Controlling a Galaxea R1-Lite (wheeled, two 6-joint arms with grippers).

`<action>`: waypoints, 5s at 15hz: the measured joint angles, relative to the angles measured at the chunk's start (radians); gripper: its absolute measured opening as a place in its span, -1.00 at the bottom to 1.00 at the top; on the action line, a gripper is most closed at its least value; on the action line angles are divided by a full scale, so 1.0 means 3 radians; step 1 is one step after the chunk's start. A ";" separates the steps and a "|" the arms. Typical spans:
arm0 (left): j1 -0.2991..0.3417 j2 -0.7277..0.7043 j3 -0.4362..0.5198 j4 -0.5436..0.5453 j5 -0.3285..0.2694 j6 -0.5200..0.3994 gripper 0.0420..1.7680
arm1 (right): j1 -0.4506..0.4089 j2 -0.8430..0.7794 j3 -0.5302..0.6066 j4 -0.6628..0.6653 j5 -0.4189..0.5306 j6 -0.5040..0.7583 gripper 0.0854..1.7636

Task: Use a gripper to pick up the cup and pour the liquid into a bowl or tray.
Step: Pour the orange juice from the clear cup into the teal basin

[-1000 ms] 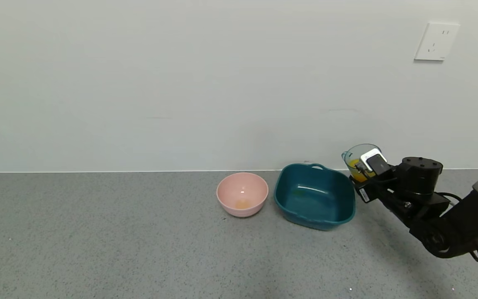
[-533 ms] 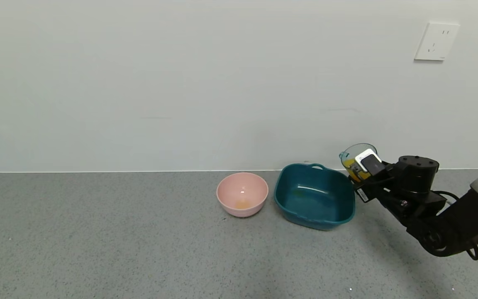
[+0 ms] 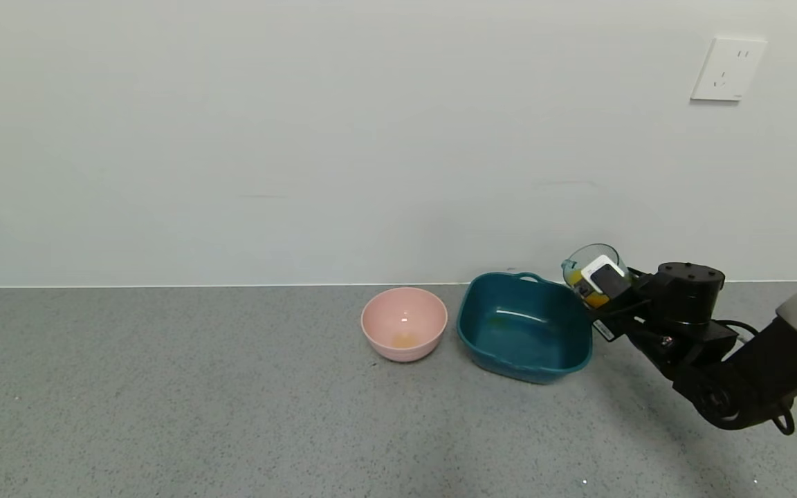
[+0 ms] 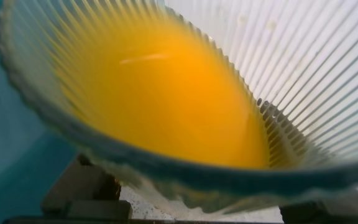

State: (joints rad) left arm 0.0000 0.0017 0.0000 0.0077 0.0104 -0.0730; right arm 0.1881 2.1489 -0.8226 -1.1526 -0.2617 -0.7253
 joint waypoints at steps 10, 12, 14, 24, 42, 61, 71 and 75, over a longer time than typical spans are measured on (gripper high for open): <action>0.0000 0.0000 0.0000 0.0000 0.0000 0.0000 0.94 | 0.0136 0.0006 -0.0067 -0.0006 -0.0204 -0.0488 0.50; 0.0000 0.0000 0.0000 0.0000 -0.0001 0.0000 0.94 | 0.0138 0.0006 -0.0077 -0.0006 -0.0204 -0.0606 0.50; 0.0000 0.0000 0.0000 0.0000 -0.0001 0.0000 0.94 | 0.0149 0.0009 -0.0095 -0.0006 -0.0224 -0.0714 0.50; 0.0000 0.0000 0.0000 0.0000 0.0000 0.0000 0.94 | 0.0187 0.0018 -0.0140 -0.0023 -0.0380 -0.1190 0.50; 0.0000 0.0000 0.0000 -0.0001 -0.0001 0.0000 0.94 | 0.0252 0.0122 -0.0223 -0.0088 -0.0516 -0.1828 0.50; 0.0000 0.0000 0.0000 0.0000 0.0000 0.0000 0.94 | 0.0240 -0.0014 -0.0327 -0.0079 -0.0515 -0.2875 0.50; 0.0000 0.0000 0.0000 0.0000 0.0000 0.0000 0.94 | 0.0261 -0.0060 -0.0327 -0.0071 -0.0510 -0.3501 0.50; 0.0000 0.0000 0.0000 0.0000 0.0000 0.0000 0.94 | 0.0266 -0.0101 -0.0326 -0.0061 -0.0511 -0.3745 0.50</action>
State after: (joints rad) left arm 0.0000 0.0017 0.0000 0.0077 0.0104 -0.0730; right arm 0.2679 2.1185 -0.9202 -1.1709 -0.4151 -1.8487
